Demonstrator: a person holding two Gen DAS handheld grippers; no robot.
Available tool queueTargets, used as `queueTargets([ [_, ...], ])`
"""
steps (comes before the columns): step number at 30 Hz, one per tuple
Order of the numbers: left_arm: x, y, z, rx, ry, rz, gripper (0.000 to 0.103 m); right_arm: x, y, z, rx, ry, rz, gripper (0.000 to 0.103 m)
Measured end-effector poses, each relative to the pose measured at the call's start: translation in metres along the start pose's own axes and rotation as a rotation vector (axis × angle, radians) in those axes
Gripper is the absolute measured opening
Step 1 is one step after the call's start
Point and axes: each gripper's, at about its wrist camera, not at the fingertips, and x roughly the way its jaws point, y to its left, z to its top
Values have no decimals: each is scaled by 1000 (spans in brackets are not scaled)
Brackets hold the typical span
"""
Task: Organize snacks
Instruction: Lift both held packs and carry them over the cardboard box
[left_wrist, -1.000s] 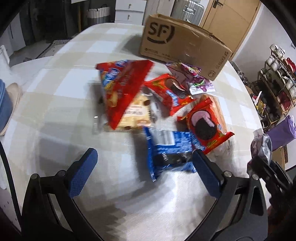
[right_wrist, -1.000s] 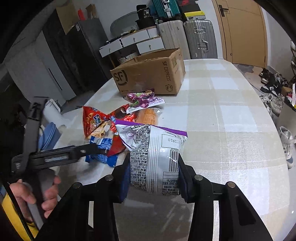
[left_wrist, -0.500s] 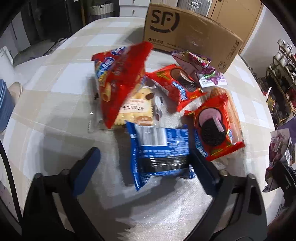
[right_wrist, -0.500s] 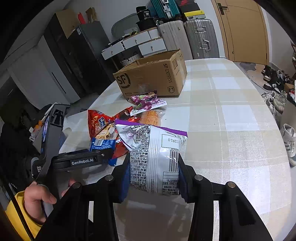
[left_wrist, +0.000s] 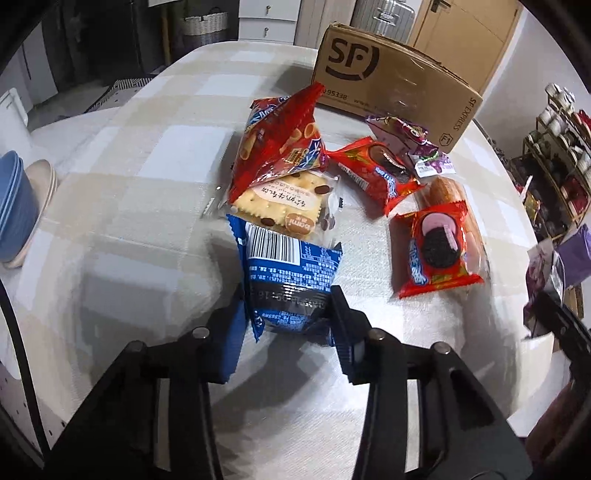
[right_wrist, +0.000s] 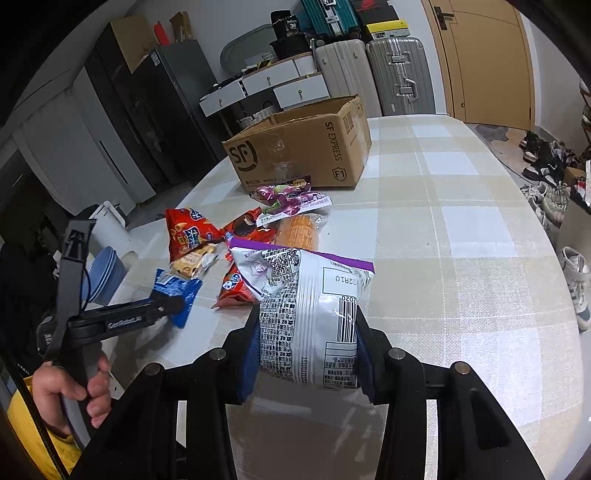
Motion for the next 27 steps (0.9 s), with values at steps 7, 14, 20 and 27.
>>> queueTargets([
  [7,-20,3,-15,22,-22,-75,39,-1,-5,-1,24,-12,-11,44],
  [14,-53,-2,-32,66,-124,-62,39,-18,0,-2,20,-79,23,44],
  [20,-74,-5,-44,91,-178,-59,39,-24,11,-3,5,-101,83,44],
  [27,-84,-13,-54,127,-209,-65,39,-20,19,-5,2,-105,86,44],
])
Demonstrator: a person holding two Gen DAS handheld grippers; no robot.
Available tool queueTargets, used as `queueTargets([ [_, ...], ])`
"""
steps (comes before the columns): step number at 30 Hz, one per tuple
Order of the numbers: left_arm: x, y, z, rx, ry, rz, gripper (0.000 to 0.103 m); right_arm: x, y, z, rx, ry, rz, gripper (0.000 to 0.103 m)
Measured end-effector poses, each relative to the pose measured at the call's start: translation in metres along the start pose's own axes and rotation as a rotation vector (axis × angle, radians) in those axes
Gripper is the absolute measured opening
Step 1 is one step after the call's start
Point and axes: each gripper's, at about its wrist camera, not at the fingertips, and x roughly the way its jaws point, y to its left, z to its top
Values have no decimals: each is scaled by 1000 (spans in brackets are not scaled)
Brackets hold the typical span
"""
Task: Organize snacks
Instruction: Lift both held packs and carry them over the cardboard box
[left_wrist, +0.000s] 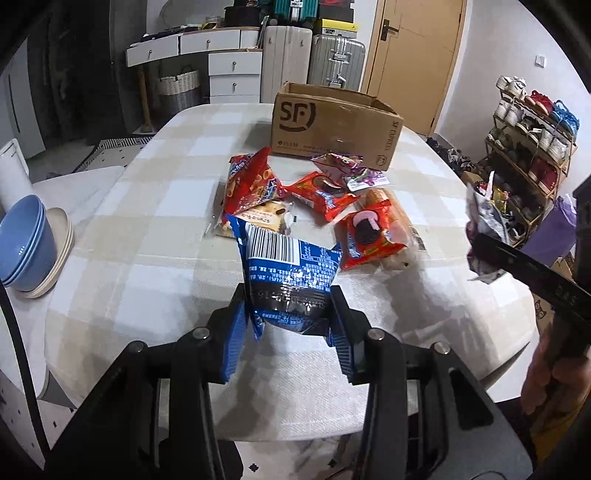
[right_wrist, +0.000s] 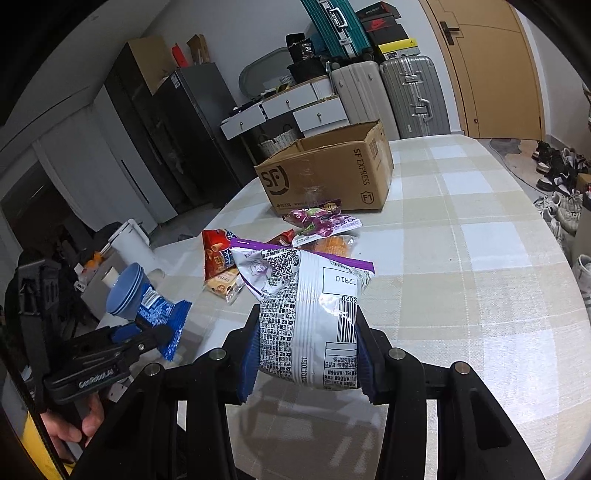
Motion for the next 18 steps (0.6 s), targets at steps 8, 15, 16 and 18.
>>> queueTargets([
  [8,-18,-5,3,14,-42,14,39,-3,13,-1,-22,-35,8,44],
  [15,-43,-6,23,11,-70,-34,39,-18,29,13,-7,-84,30,44],
  [16,-47,-6,28,11,-74,-41,39,-21,31,16,-5,-86,35,44],
  [18,-54,-8,35,19,-83,-51,39,-28,37,24,0,-98,42,44],
])
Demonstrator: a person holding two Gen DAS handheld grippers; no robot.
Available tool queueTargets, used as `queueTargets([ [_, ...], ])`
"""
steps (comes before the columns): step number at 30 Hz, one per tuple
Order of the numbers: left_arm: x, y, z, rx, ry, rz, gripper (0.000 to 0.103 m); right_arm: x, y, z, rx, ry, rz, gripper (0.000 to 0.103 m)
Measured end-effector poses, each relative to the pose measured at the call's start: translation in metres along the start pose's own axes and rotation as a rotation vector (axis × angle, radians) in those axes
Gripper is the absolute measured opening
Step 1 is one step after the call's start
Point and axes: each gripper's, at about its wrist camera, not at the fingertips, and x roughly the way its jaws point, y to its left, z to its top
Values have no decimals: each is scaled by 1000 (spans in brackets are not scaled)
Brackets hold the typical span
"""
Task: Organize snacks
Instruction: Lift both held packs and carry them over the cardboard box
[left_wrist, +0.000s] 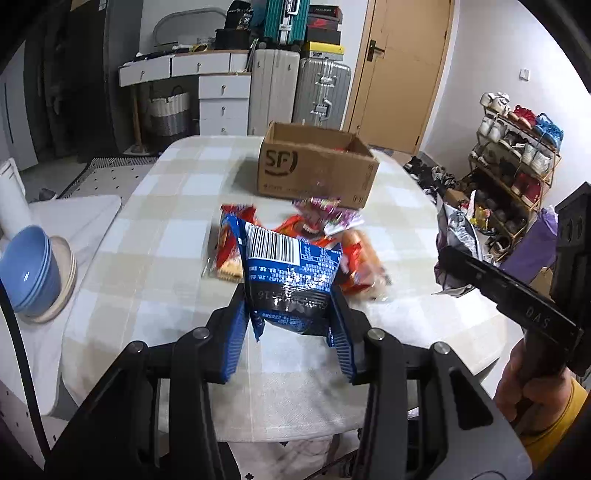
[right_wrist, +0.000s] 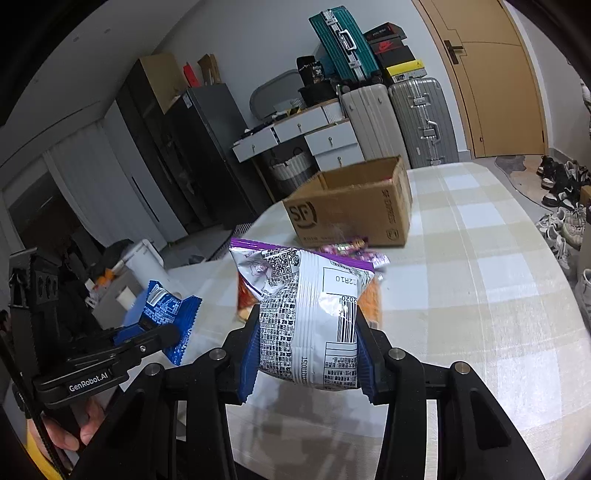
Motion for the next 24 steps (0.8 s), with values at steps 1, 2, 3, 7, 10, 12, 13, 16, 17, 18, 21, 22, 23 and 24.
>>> queueTargets([
  [1,-3,-1,5,2,-3,-14,39,-3,2,4,0,-7,7,44],
  [2,-6,-3,10,2,-6,-23,39,-6,6,10,-3,-18,16,44],
  [3,-8,-4,14,7,-12,-26,39,-9,10,16,-10,-28,21,44],
  [7,-20,-13,36,39,-41,-39,39,-17,17,39,5,-66,68,44],
  [10,-30,-14,55,29,-69,-60,39,-20,19,58,3,-104,77,44],
  [12,-30,-15,67,21,-70,-73,39,-19,21,68,-9,-113,73,44],
  [13,-28,-15,74,14,-68,-77,39,-18,21,74,-15,-116,66,44],
  [16,-23,-16,92,9,-70,-72,39,-11,19,87,-16,-119,48,44],
  [17,-19,-17,98,13,-68,-66,39,-8,18,92,-14,-119,42,44],
  [18,-14,-18,105,13,-63,-60,39,-5,16,97,-12,-118,33,44],
  [21,5,-18,127,7,-45,-57,39,4,10,109,0,-117,22,44],
  [22,11,-19,133,6,-39,-55,39,9,7,115,6,-116,19,44],
  [23,17,-20,141,5,-32,-54,39,14,4,120,10,-114,14,44],
  [24,24,-22,149,6,-27,-54,39,17,2,125,13,-114,10,44],
])
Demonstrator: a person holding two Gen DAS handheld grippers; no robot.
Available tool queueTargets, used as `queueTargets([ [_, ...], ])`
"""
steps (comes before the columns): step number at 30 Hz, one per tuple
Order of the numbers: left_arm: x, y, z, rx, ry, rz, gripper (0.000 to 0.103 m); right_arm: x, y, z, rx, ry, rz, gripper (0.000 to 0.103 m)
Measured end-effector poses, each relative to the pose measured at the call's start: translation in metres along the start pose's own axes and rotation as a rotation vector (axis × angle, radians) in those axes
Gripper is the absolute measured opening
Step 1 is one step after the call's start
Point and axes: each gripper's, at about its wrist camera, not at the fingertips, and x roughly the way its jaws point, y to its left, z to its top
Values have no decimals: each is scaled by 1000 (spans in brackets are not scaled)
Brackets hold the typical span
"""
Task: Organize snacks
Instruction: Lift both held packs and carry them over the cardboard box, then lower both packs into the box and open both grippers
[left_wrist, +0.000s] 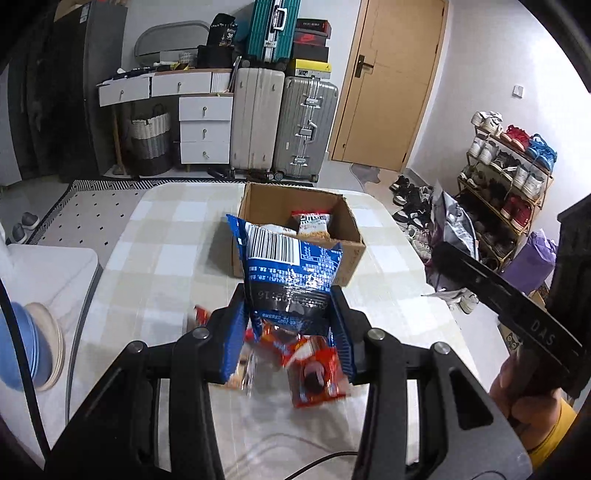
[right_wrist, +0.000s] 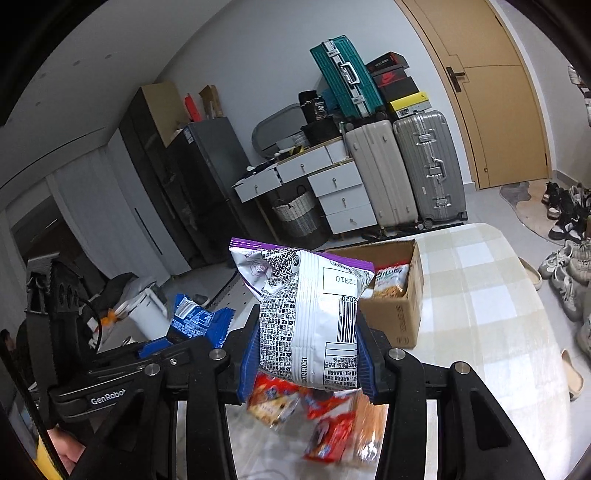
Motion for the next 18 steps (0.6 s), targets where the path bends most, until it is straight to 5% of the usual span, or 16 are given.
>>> queueTargets([
  [18,159,8,114,32,78,13,39,120,-61,74,86,59,-2,44],
])
